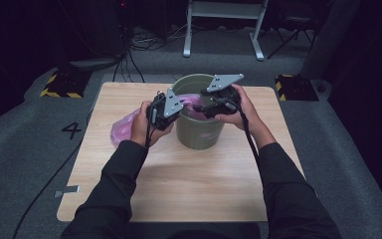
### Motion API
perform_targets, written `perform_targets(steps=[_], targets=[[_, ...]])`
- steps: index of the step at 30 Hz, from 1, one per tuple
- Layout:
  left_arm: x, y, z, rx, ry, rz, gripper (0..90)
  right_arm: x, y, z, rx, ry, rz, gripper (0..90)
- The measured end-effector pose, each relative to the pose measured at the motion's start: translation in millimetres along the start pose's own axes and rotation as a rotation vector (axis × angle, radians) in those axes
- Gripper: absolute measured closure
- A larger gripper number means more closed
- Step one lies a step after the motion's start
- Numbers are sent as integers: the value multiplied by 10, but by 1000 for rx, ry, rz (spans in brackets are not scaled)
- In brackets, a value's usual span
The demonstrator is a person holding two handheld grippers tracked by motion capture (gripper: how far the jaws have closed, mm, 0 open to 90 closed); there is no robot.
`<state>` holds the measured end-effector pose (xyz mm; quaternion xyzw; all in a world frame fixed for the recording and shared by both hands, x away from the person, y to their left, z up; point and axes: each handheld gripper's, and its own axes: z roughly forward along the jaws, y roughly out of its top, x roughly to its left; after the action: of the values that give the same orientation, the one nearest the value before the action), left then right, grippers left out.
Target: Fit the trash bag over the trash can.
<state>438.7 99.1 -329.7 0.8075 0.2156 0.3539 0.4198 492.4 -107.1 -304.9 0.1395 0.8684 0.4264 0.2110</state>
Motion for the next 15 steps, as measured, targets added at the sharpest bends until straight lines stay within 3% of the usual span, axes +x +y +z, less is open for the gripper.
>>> perform_targets(steps=[2, 6, 7, 9, 12, 14, 15], targets=[[0, 7, 5, 0, -4, 5, 887, 14, 1, 12, 10, -4, -5, 446], [-14, 10, 20, 4, 0, 0, 859, 41, -9, 68, 42, 1, -15, 685], [-14, 10, 22, 3, 4, -2, 859, 41, -9, 68, 42, 1, -15, 685], [-14, 8, 22, 5, 11, -8, 826, 31, -20, 81, 45, -10, -2, 786], [-24, 1, 23, 10, 7, -8, 796, 13, -46, 85, 37, -17, 20, 862], [-27, -2, 22, 15, 5, -14, 695, -6, -75, 82, 27, -26, 40, 896], [-29, -4, 21, 19, 4, -18, 695, -6, -75, 82, 27, -26, 40, 896]])
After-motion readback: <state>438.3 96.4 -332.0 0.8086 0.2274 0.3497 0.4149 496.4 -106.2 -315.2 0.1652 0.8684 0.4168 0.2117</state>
